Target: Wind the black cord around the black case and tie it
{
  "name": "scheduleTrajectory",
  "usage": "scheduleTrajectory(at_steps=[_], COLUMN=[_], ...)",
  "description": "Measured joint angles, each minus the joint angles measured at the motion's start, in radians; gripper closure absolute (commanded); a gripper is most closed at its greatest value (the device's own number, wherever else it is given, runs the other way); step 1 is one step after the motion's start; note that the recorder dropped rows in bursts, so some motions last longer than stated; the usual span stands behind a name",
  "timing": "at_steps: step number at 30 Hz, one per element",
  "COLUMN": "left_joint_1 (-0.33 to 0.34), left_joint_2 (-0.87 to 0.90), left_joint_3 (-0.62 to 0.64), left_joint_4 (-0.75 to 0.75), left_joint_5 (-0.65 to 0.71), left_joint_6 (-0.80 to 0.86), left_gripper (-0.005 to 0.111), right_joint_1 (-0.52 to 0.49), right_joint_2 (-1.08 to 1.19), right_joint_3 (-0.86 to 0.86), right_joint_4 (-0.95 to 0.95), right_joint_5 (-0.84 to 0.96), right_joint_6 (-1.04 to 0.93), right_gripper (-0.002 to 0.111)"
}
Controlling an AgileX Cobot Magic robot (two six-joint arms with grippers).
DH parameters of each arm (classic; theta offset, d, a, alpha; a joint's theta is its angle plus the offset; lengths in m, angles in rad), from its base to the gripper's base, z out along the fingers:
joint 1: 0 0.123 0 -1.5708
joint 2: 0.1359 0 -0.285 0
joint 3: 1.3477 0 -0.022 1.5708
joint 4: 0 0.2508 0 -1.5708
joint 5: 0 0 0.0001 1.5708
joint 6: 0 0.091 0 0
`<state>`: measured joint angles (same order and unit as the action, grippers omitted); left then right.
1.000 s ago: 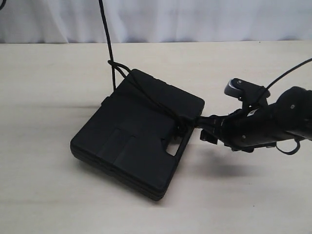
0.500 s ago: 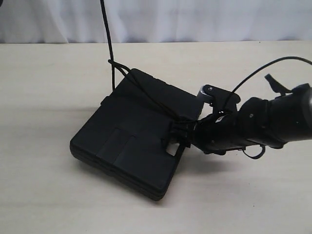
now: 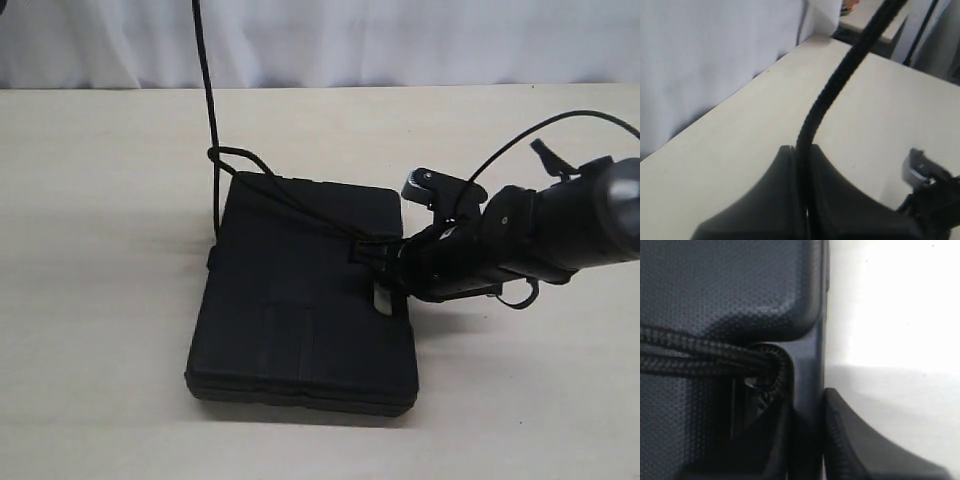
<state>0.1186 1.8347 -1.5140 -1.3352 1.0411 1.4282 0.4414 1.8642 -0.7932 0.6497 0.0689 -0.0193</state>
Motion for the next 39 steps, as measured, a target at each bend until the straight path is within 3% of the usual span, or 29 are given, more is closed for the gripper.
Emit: scheduleTrajectory(at_steps=[7,15,26,34,39], left_joint_1=[0.025,0.125,0.238,0.253,0.253], left_joint_2=[-0.010,-0.008,0.004,0.058,0.067], left_joint_3=[0.015,0.095,0.304,0.345,0.345], left_joint_4=[0.188,0.217,0.211,0.203,0.198], left_joint_5=[-0.220,-0.259,-0.381,-0.415,-0.436], left_joint_6=[-0.125,-0.149,-0.154,-0.157,-0.162], left_gripper=[0.107,0.107,0.107,0.106,0.087], right_joint_1=[-0.131,-0.286,-0.297,-0.297,-0.297], right_joint_2=[-0.003,-0.003,0.007,0.010,0.010], right_joint_3=[-0.003,-0.006,-0.046,-0.061,-0.061], right_joint_4=[-0.011,-0.009,-0.030,-0.030,-0.030], right_joint_5=[0.039,0.023,0.066,0.086,0.086], right_joint_6=[-0.031,-0.031,-0.068,-0.072,-0.073], right_gripper=[0.104,0.104,0.104,0.104,0.104])
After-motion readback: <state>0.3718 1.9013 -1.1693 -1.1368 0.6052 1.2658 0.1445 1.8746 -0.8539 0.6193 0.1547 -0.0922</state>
